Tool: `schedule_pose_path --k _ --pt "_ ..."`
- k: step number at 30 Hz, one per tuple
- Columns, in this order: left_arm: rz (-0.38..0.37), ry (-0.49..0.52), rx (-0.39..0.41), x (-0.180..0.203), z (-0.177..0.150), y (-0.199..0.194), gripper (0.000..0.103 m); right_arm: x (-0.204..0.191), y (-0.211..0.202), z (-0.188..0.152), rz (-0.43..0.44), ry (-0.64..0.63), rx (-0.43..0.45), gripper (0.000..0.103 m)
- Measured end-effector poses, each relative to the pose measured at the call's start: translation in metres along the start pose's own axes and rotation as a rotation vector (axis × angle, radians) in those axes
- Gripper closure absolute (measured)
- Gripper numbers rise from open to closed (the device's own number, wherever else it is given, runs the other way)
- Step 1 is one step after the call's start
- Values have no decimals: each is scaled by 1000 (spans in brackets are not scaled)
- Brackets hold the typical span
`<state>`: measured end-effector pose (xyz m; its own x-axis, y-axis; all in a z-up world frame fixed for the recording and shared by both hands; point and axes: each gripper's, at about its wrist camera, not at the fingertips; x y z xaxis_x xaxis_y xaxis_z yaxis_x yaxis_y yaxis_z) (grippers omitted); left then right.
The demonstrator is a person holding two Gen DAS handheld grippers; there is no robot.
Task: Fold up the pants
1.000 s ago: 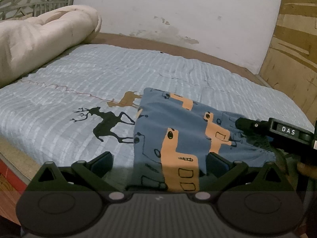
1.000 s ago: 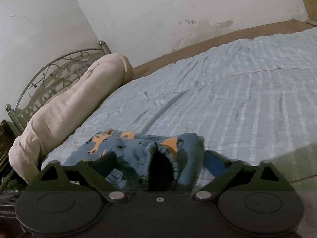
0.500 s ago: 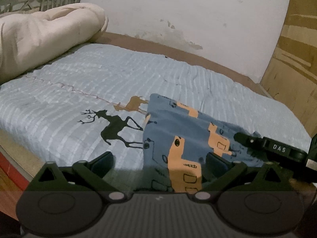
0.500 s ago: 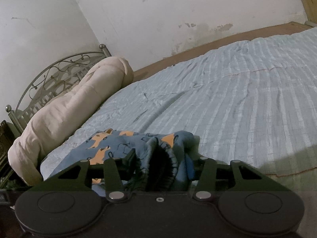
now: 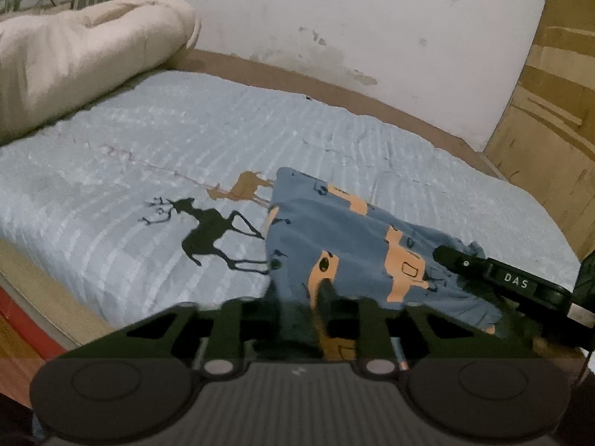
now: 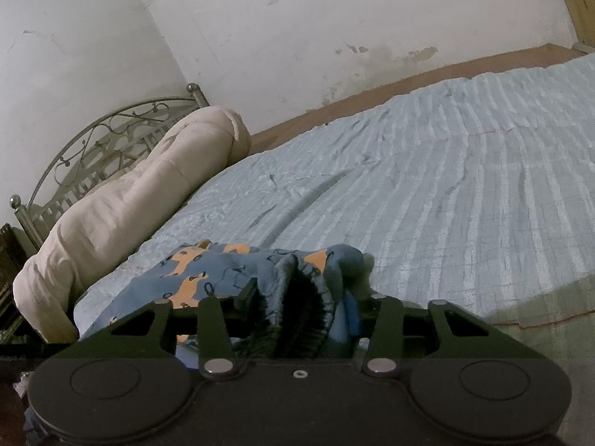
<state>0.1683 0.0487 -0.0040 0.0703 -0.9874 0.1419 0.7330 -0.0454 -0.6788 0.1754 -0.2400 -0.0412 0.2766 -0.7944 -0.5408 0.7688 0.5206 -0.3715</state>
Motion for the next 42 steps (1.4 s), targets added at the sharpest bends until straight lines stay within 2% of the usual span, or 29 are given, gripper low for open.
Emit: schedule_pose_path --k 5,16,24,28,33,37,42 --pt "-6 26 22 5 6 -6 91 -9 -1 2 -8 -48 3 74" --pt "-27 112 130 18 41 -22 92 -38 -16 26 -11 -157 95 80" --pt "-20 2 244 26 85 8 91 -44 3 63 -26 -189 191 81" --pt "12 -29 245 32 95 37 92 -40 28 83 -51 -180 214 81" --pt "47 -47 196 32 94 65 92 -34 59 98 -77 -204 194 81" --pt "61 -46 154 28 89 79 92 -29 79 96 -95 -214 146 81" --pt "58 -39 139 21 87 81 92 -22 91 88 -117 -191 109 81"
Point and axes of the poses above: each gripper's, at about its wrist camera, not at the fingertips, and y roughly the way its jaws point, x to its right, z to its top, and after that the axes turned 11 degrees about z, right-handed
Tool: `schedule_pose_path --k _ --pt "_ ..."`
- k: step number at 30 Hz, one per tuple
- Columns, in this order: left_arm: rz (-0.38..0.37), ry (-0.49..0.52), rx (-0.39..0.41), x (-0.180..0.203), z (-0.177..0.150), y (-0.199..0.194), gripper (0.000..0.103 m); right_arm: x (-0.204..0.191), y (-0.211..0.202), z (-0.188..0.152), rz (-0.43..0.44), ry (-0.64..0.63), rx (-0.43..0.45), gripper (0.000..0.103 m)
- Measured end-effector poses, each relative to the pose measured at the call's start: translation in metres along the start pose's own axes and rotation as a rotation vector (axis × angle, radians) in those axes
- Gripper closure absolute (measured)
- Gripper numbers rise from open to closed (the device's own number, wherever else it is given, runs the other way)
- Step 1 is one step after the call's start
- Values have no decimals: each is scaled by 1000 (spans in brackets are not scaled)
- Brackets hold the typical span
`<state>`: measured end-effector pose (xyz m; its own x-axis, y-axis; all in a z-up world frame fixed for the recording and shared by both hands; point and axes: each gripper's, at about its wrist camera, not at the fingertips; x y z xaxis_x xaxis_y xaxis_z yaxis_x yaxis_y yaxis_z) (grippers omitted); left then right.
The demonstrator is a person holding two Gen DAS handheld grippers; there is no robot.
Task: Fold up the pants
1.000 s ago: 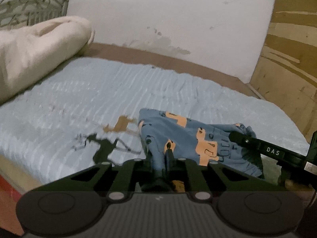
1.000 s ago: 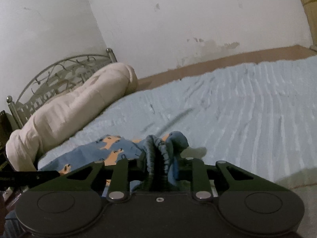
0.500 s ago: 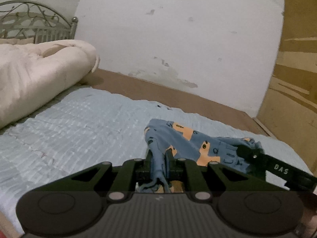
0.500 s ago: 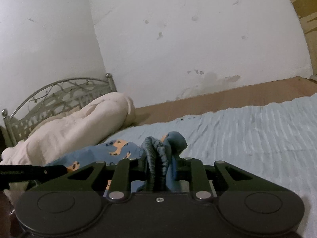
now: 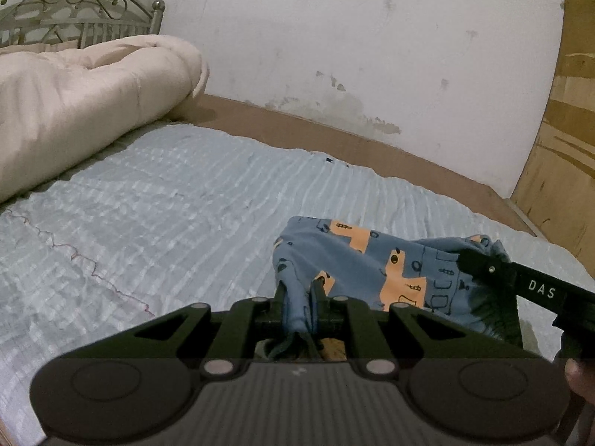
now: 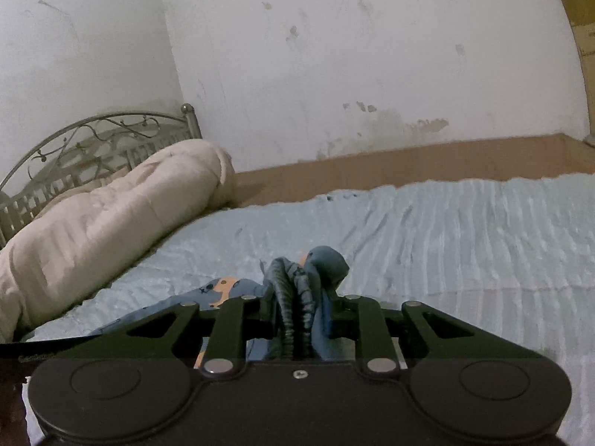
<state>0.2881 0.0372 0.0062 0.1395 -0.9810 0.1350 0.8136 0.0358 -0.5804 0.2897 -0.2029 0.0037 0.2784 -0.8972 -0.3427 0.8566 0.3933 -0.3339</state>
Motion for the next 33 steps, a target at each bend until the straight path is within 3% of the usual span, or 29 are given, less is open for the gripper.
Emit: schedule_pose_path --k 12,24,28,33 --pt "-3 6 -32 -2 4 2 92 -2 -1 -6 -20 12 -13 80" --pt "12 13 -66 -1 3 5 88 1 1 -9 -39 13 -28 73" --pt "10 5 -68 -3 3 2 50 1 -2 -9 -60 12 -23 61" --pt "14 -1 -43 -6 6 -8 27 0 -8 -10 -70 1 -15 33"
Point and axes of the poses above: each gripper's, at about its wrist camera, not at the fingertips, and y roughly the way its jaws point, x to its right, z to its top, and after that the axes turned 11 degrees about z, right-handed
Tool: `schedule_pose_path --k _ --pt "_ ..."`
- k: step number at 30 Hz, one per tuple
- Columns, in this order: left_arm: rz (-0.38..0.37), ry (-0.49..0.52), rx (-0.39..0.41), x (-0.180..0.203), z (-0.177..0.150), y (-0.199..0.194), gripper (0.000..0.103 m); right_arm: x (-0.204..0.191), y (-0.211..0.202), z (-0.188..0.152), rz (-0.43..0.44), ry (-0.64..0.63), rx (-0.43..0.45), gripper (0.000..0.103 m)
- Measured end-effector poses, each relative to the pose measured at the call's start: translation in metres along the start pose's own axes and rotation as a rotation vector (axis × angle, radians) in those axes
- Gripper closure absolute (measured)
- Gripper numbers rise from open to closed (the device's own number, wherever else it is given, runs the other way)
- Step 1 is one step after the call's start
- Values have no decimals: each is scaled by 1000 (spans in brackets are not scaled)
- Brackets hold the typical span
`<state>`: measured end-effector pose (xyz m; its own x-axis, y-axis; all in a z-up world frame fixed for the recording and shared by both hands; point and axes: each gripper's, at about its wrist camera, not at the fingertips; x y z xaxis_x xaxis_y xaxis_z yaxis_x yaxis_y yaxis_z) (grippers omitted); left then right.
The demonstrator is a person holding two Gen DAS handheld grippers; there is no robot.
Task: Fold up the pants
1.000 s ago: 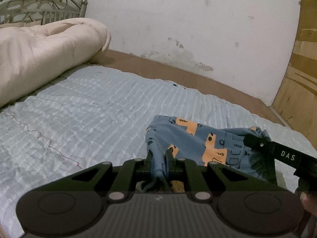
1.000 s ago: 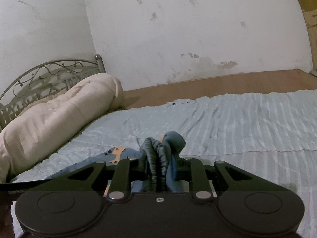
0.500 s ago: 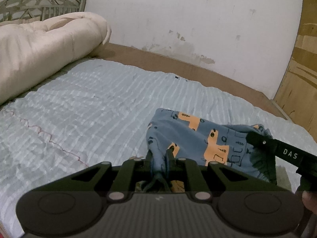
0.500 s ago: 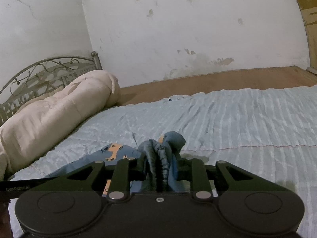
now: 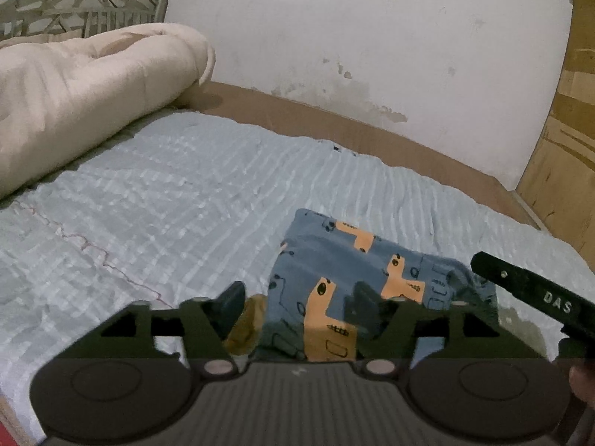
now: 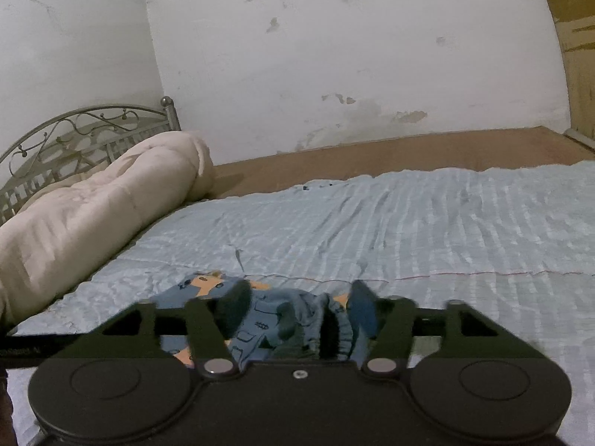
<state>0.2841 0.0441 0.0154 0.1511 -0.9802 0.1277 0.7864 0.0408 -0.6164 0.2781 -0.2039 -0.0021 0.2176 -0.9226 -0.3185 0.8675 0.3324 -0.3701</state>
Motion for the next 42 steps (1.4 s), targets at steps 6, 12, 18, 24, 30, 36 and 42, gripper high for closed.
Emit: schedule_pose_path --k 6,12,18,24,30,36,42 --pt "10 3 54 -6 5 -21 5 -9 -20 1 -18 -34 52 6" --pt "10 12 102 -12 9 -46 1 -21 -48 3 -29 -53 112 1" --pt "17 34 150 -16 2 -77 1 -36 -81 -1 -33 -78 160 1" --pt "12 64 172 -18 -13 -109 1 -54 -117 -12 -29 -101 185 1" --pt "16 111 195 -18 -35 -137 1 -68 -150 -23 -34 -101 189 1" --pt "4 112 195 -28 -56 -159 1 -84 -182 -40 -39 -104 193 1" --pt "4 107 187 -42 -75 -173 1 -97 -208 -64 -56 -131 178 1"
Point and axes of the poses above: each gripper's, at about its wrist camera, not at the fingertips, and y roughly the way its jaws point, x to its right, z to its top, and after that the axes turned 11 degrees about z, right-handed
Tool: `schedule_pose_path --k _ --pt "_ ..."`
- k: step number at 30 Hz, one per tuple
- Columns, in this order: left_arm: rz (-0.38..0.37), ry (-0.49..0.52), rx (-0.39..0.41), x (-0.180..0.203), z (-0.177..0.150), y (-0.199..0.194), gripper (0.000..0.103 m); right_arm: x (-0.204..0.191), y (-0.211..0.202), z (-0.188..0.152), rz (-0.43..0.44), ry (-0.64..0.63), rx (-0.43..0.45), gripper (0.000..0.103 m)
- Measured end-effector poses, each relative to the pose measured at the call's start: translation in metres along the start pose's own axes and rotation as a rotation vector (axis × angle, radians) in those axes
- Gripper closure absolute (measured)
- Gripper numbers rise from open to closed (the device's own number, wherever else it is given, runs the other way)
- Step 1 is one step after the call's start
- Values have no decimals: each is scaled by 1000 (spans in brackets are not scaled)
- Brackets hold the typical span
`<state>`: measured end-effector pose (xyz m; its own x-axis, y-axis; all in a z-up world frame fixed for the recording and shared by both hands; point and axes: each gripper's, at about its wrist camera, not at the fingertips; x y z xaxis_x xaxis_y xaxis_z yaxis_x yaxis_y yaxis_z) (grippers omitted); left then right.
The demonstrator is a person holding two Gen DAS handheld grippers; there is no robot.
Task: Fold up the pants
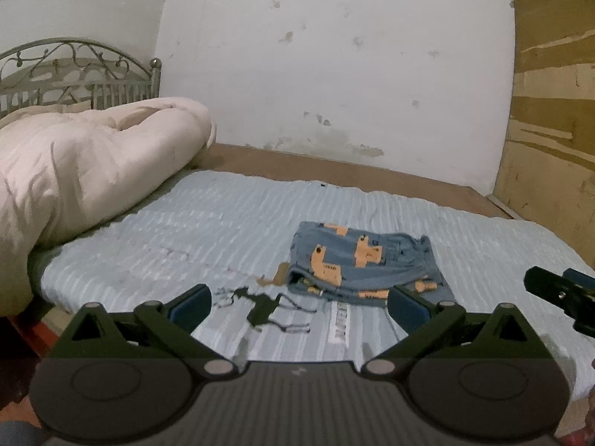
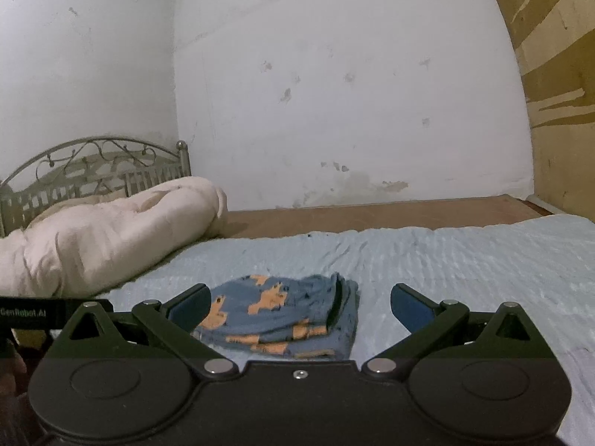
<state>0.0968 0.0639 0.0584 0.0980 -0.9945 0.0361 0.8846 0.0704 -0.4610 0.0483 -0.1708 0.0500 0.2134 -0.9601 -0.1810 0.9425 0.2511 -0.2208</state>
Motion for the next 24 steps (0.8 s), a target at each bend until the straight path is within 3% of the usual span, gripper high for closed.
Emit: schedule_pose_path --k 9,24 --pt "12 -12 3 -7 -9 -11 1 -10 -21 -18 -3 8 -21 1" --pt "9 -8 6 -5 -9 -13 1 -12 -21 -17 4 4 -28 1"
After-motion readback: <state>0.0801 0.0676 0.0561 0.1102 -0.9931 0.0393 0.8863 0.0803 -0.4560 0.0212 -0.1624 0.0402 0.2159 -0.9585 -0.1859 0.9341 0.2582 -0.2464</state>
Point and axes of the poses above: each gripper's, at about its wrist camera, not at the fingertips, and y roughly the way its jaws point, x to its right, z to its top, and after that the axes turned 11 degrees about z, right-handed
